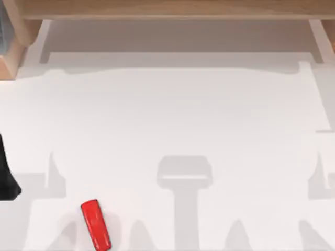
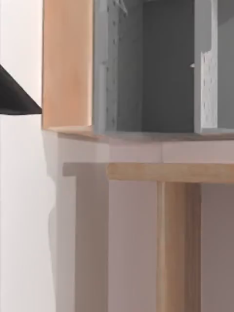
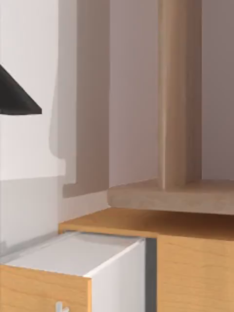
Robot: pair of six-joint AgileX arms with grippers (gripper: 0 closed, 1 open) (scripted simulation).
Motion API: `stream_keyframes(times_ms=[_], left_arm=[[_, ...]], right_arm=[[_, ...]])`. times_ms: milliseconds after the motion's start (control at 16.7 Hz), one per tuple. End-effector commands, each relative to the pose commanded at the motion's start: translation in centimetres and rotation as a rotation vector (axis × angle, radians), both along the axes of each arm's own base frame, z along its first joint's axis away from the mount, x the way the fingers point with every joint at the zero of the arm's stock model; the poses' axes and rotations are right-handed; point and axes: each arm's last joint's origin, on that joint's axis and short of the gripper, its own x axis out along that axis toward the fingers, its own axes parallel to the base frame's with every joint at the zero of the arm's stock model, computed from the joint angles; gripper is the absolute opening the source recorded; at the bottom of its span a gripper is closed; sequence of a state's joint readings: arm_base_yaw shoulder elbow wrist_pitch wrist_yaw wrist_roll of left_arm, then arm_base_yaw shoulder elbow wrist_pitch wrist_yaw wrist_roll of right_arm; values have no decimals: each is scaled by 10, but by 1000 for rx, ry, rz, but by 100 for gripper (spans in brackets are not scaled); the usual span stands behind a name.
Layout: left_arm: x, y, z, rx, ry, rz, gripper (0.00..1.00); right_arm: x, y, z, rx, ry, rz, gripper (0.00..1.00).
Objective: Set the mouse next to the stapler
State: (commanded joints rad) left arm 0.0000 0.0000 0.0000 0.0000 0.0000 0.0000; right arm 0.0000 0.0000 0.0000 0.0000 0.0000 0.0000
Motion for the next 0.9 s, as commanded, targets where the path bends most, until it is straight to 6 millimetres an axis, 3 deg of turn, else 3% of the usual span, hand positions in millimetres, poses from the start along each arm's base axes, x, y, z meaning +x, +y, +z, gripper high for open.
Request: stream_keyframes(times_ms=[180, 360, 660, 900], left_arm=[[0, 0, 0, 0, 0, 0, 100], [0, 0, 0, 0, 0, 0, 100], [0, 0, 0, 0, 0, 0, 100], [0, 0, 0, 0, 0, 0, 100]], right_arm=[[0, 0, 2, -1, 4, -1, 100], [1, -1, 16, -10, 46, -15, 100], [16, -7, 70, -37, 205, -62, 100], [55, -18, 122, -55, 398, -110, 100]])
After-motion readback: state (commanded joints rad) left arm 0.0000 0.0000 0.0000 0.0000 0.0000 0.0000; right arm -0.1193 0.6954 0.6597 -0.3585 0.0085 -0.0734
